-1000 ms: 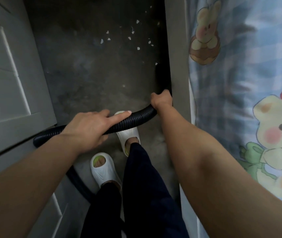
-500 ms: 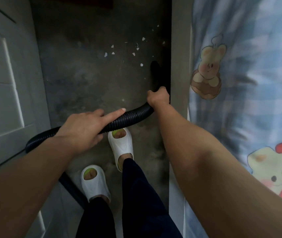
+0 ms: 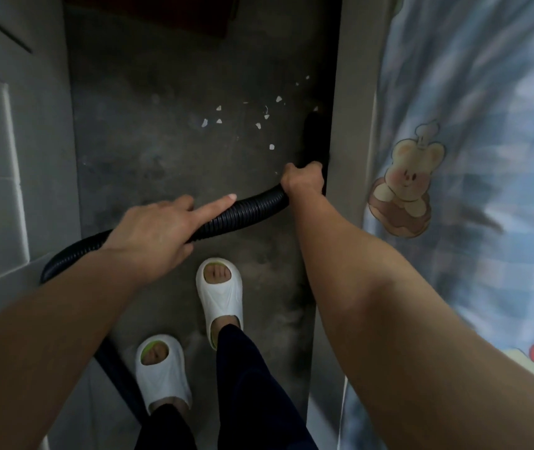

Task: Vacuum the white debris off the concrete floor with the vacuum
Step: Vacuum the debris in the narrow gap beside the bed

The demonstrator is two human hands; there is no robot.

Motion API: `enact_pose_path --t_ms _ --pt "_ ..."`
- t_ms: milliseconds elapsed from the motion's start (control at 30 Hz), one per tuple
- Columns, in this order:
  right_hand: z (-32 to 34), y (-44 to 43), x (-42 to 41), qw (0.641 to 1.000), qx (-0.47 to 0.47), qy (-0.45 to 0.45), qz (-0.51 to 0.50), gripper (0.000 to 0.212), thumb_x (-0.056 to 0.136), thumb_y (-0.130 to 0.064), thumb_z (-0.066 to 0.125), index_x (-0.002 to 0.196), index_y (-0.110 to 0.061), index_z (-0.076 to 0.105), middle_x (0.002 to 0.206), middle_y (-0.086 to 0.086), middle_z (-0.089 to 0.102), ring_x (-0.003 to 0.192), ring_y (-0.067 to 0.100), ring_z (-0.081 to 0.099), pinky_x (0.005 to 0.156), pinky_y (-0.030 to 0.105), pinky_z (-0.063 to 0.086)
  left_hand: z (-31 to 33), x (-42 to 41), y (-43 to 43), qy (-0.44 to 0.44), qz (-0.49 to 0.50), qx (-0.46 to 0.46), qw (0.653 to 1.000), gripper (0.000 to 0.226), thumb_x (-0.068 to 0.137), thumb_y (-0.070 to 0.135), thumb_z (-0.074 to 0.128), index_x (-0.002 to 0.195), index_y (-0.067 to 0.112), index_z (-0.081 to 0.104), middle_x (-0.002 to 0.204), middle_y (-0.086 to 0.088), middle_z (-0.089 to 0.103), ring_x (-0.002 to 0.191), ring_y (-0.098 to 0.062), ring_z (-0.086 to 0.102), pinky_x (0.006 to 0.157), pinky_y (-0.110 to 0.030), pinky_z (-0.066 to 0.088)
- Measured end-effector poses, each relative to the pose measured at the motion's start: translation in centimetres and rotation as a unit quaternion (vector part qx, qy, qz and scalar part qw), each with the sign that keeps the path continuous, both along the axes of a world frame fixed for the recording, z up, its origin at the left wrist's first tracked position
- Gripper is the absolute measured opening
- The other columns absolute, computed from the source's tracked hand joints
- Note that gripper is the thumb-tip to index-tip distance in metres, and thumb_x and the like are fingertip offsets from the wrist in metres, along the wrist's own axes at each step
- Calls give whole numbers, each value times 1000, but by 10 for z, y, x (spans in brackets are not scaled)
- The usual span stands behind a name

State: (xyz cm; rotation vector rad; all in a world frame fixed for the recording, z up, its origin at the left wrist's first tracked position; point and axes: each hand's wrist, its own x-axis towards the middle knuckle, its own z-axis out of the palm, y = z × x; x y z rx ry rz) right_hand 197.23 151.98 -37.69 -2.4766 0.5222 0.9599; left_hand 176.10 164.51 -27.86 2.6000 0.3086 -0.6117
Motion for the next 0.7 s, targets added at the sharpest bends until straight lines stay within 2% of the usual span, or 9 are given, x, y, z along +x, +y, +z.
enact_pose_path --t_ms 133,267,333,467,600,700 --pt "-12 18 16 1000 -9 -13 -13 66 95 -27 54 149 -2 25 141 21 44 119 33 53 82 29 41 -14 14 14 -1 22 -1 1000 94 91 30 56 139 57 -19 97 7 40 89 -19 55 64 -30 36" --pt "-16 25 19 1000 -18 -25 -9 66 95 -27 55 149 -3 25 140 22 43 115 33 55 77 30 40 -19 17 25 3 19 -12 1000 96 90 29 56 139 57 -21 102 6 43 90 -20 55 65 -29 36" --pt "-14 31 21 999 -22 -40 14 66 96 -27 55 149 -4 23 139 22 42 113 34 56 77 33 42 -18 18 26 5 20 -16 1000 96 91 29 56 137 57 -24 100 7 42 87 -18 54 65 -29 37" --pt "-7 49 43 995 -37 -61 75 65 96 -27 54 148 -4 23 139 23 40 114 34 54 74 30 36 -19 28 25 -6 50 -27 998 96 90 29 56 138 55 -24 102 6 45 86 -19 55 64 -30 38" --pt "-2 49 59 991 -59 -38 118 64 95 -26 55 147 -2 27 141 21 43 122 33 51 80 28 38 -19 40 24 -7 64 -54 996 96 89 28 58 140 56 -18 105 5 47 92 -22 56 69 -32 41" --pt "4 40 54 986 -68 -23 149 64 93 -27 56 146 -3 30 141 20 44 123 33 51 88 29 42 -14 36 22 9 54 -76 996 98 89 28 58 137 59 -21 106 5 48 92 -23 57 75 -34 44"
